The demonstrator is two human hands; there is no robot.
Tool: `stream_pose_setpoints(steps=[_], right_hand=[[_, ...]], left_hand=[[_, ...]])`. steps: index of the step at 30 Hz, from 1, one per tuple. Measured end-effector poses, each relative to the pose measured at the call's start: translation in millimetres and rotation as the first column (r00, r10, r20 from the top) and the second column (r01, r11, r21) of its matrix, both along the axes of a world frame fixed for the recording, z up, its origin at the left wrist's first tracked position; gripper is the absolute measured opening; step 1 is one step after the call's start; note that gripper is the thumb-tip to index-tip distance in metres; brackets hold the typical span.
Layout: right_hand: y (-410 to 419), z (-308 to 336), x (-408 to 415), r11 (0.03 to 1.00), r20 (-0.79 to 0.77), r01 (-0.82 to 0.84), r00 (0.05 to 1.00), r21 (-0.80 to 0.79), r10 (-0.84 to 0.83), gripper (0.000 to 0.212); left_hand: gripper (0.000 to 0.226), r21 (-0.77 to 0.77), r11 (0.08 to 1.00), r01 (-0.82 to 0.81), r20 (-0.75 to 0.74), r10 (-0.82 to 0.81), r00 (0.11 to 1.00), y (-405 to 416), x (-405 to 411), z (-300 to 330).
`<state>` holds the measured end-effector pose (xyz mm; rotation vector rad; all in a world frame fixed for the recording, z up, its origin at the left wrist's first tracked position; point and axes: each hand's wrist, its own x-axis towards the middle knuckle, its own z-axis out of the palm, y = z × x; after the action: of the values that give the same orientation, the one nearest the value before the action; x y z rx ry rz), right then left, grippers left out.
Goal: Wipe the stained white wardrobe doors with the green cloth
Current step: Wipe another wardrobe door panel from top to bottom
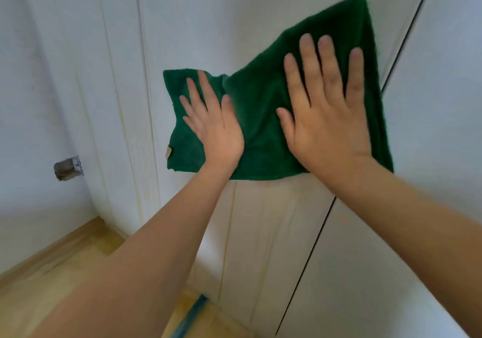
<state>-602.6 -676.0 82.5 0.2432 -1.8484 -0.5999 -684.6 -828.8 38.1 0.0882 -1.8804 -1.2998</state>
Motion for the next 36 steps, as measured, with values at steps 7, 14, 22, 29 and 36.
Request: stream_pose_setpoints(steps=[7,14,22,29,36], right_hand=[[-8.0,-104.9,2.0,0.976,0.258,-0.055,0.966,0.213,-0.001,0.066],[-1.1,1.9,-4.7,0.969,0.148,-0.213,0.97,0.128,0.194,0.048],[-10.2,-105.4,-2.9,0.972,0.246,-0.088,0.969,0.218,0.033,0.061],[24.5,-4.3,10.8,0.988,0.094,-0.06,0.994,0.14,0.047,0.06],[26.6,-100.6,31.8,0.99,0.144,0.133,0.982,-0.044,-0.125,0.068]], left_hand=[[0.083,-0.408,0.904,0.127,-0.074,-0.171,0.982,-43.8,4.0,-56.1],[0.031,-0.009,0.987,0.161,-0.236,-0.159,0.959,-32.3,20.6,-38.6],[0.07,-0.183,0.967,0.175,-0.148,-0.203,0.968,-31.9,7.4,-93.0],[0.066,-0.067,0.981,0.18,0.009,-0.179,0.984,-9.5,21.9,-76.6],[0.071,-0.025,0.992,0.123,0.08,-0.121,0.989,7.2,28.7,-68.0]])
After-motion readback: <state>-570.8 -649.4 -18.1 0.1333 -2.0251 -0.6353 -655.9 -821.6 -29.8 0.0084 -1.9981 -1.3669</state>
